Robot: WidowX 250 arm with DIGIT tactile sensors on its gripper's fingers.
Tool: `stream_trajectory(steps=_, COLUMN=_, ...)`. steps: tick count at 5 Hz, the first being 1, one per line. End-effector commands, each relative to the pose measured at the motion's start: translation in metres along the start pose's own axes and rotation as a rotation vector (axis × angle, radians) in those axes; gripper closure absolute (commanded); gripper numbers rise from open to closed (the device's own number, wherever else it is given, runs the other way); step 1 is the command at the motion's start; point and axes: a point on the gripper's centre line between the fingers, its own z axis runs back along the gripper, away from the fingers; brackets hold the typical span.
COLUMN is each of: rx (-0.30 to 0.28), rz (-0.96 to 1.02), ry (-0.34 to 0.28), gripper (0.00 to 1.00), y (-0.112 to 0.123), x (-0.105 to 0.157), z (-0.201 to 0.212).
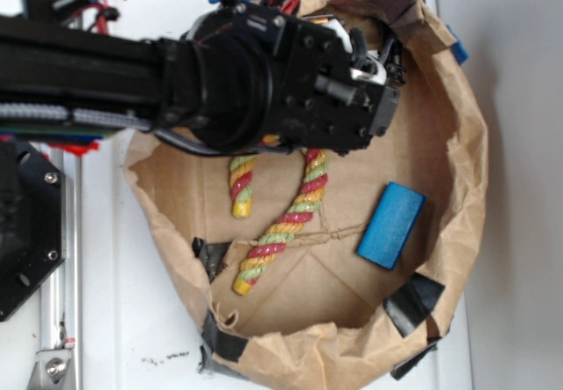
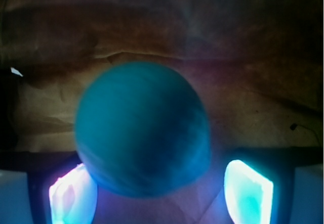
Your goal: Grab the blue ball.
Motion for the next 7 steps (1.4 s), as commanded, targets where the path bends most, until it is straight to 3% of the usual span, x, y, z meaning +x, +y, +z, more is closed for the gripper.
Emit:
stream_trajectory(steps=1, rx=-0.023, rz=0.058, ry=-0.017, gripper=0.00, y=-0.0073, x=-0.0015, z=0.0070)
stream_trajectory(steps=2, rx=-0.011, rz=0.074, ry=-0.001, gripper=1.00, y=-0.0161, x=-0.0001, z=0.0039)
stream_trajectory(steps=7, rx=-0.022, rz=0.038, ry=-0.036, gripper=1.00, y=-0.0075, x=-0.0033, z=0.0080)
